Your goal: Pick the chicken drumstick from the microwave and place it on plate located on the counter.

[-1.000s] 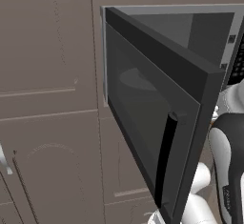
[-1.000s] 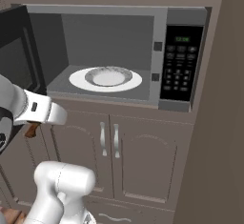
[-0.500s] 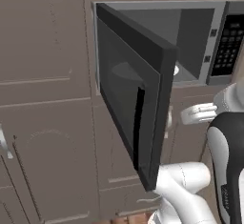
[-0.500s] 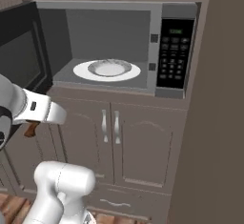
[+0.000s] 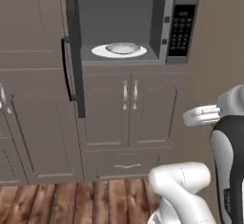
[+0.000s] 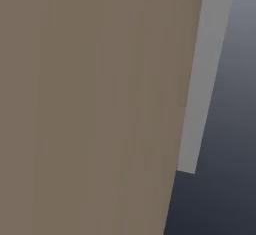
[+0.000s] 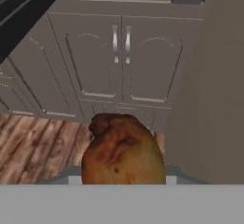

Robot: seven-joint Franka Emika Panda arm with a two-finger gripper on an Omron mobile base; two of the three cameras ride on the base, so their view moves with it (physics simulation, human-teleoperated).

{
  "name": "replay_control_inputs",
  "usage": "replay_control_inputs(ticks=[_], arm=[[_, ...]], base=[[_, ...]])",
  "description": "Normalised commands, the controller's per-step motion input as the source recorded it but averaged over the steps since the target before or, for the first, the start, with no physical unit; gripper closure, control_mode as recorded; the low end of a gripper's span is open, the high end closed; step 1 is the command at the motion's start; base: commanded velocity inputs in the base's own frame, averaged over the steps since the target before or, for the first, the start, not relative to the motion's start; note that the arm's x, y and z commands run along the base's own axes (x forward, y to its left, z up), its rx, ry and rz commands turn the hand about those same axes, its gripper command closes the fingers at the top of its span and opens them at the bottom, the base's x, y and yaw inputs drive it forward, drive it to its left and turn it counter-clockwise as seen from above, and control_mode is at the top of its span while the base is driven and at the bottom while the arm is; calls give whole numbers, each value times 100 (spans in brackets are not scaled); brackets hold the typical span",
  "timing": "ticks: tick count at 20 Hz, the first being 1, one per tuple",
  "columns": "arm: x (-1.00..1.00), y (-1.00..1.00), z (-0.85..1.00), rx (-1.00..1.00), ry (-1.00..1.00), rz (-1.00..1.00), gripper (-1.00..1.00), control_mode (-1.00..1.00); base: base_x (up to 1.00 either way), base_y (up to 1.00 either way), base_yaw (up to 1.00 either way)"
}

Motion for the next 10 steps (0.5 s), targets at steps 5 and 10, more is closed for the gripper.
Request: replay_control_inputs(ticks=[5,10], arm=[[0,0,0,0,0,0,100,100],[0,0,0,0,0,0,100,100]], base=[[-55,-28,83],[-16,0,100]])
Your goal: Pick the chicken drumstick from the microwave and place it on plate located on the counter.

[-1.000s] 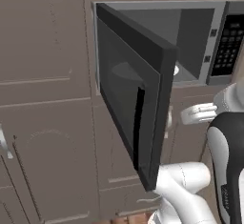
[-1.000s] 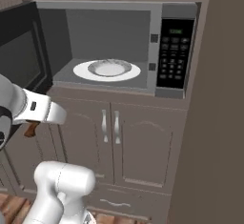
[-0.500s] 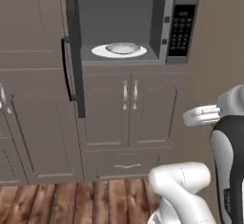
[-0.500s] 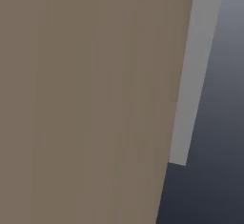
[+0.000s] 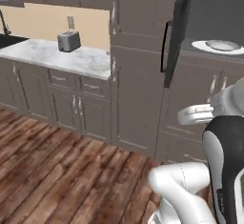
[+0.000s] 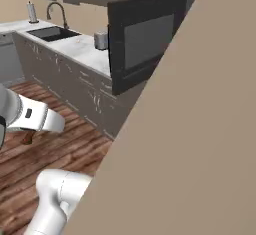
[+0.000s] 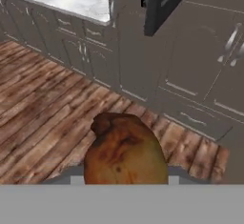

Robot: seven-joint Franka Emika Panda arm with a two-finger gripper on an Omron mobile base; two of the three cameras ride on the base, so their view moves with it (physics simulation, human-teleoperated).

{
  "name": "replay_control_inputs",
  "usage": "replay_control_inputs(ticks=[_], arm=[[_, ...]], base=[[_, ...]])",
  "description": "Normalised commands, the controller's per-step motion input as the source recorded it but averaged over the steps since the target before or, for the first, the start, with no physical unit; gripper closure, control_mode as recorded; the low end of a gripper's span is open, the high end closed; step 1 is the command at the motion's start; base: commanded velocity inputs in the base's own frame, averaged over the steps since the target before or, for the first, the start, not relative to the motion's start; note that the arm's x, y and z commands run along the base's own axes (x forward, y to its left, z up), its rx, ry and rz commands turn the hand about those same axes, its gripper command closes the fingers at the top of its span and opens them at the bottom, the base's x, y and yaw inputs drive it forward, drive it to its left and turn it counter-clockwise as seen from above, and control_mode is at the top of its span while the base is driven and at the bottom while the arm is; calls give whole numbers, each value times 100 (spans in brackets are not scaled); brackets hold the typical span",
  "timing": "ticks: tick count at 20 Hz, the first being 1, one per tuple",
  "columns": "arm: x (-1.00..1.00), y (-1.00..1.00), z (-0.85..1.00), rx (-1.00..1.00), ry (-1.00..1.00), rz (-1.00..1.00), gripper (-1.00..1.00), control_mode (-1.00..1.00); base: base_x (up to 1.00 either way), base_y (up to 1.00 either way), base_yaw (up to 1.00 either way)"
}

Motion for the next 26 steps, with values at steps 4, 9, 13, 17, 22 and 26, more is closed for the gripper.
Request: replay_control_inputs(ticks=[4,9,13,17,22,26], arm=[[0,0,0,0,0,0,100,100],[0,0,0,0,0,0,100,100],[0,0,0,0,0,0,100,100],[0,0,0,0,0,0,100,100],[0,0,0,0,0,0,100,100],[0,0,0,0,0,0,100,100]], base=[[-1,2,98],[46,24,71],[94,50,15],[100,20,1],[100,4,5],[100,0,1]])
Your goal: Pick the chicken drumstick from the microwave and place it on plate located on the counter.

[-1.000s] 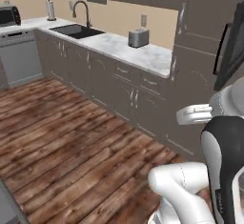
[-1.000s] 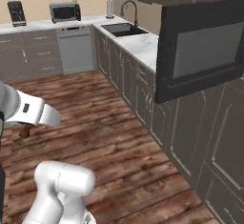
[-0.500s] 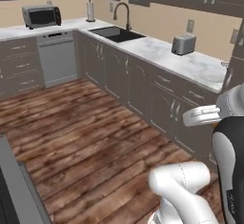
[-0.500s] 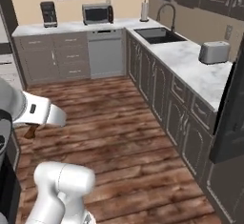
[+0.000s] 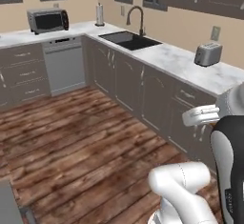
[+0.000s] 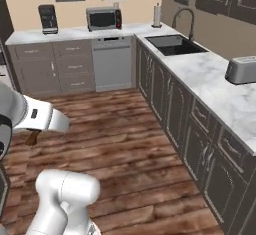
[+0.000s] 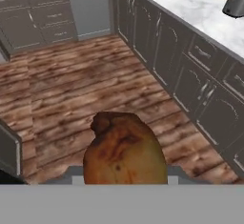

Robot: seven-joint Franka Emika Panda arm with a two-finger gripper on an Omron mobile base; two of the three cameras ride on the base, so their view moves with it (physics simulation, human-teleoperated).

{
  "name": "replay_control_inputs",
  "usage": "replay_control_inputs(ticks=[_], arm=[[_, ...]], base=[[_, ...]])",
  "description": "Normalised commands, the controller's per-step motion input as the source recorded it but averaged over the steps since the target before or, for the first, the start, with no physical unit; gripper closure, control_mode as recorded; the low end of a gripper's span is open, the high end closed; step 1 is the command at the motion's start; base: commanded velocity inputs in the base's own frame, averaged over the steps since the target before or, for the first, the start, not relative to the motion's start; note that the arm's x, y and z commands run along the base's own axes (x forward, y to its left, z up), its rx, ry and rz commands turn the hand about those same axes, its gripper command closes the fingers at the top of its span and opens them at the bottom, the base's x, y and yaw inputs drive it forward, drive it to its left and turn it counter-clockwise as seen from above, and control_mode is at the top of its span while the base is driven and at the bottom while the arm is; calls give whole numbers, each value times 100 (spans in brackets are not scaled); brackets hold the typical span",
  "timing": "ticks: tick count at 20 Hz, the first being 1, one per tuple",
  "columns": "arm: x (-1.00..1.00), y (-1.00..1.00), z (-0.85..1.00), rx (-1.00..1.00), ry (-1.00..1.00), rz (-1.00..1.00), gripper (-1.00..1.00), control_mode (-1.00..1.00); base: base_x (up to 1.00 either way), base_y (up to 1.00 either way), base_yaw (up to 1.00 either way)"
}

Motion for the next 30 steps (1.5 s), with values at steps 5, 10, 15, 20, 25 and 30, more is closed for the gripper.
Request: replay_control_inputs(ticks=[5,10,15,20,25,30], arm=[[0,0,0,0,0,0,100,100],[0,0,0,0,0,0,100,100],[0,0,0,0,0,0,100,100],[0,0,0,0,0,0,100,100],[0,0,0,0,0,0,100,100],[0,0,0,0,0,0,100,100]], base=[[87,-2,-33],[40,0,-70],[22,0,-78],[23,0,-78],[50,11,-66],[58,36,-46]])
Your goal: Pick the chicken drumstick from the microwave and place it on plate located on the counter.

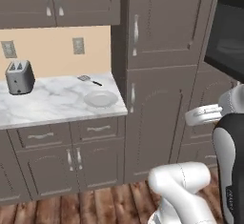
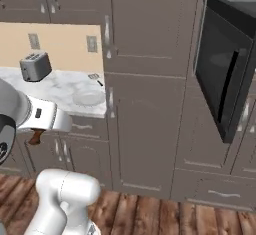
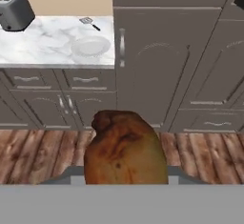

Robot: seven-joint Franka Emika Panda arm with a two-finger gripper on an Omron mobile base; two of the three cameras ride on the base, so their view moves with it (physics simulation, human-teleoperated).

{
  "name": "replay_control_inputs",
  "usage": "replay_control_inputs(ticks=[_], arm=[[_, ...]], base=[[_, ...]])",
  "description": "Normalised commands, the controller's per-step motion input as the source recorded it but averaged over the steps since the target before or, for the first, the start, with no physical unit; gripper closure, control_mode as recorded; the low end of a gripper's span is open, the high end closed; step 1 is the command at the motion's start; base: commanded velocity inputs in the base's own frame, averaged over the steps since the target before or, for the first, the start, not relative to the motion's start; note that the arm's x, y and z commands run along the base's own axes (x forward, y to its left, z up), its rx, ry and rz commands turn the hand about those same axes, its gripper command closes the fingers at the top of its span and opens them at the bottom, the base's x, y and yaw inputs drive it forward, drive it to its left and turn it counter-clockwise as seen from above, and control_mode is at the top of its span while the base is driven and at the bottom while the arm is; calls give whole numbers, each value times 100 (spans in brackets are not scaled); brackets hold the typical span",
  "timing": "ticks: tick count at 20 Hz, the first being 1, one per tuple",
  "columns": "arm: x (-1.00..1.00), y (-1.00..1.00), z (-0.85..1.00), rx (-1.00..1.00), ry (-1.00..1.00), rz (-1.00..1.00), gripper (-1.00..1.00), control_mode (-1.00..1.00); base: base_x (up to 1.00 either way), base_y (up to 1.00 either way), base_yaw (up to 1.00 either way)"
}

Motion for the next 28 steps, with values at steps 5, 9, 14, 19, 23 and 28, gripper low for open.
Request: replay_control_inputs(ticks=[5,9,14,19,23,28], arm=[[0,0,0,0,0,0,100,100],[0,0,0,0,0,0,100,100],[0,0,0,0,0,0,100,100],[0,0,0,0,0,0,100,100],[0,0,0,0,0,0,100,100],[0,0,0,0,0,0,100,100]], base=[[44,73,-13],[39,88,-1],[68,71,0],[80,-4,0],[65,-8,-2],[44,-4,0]])
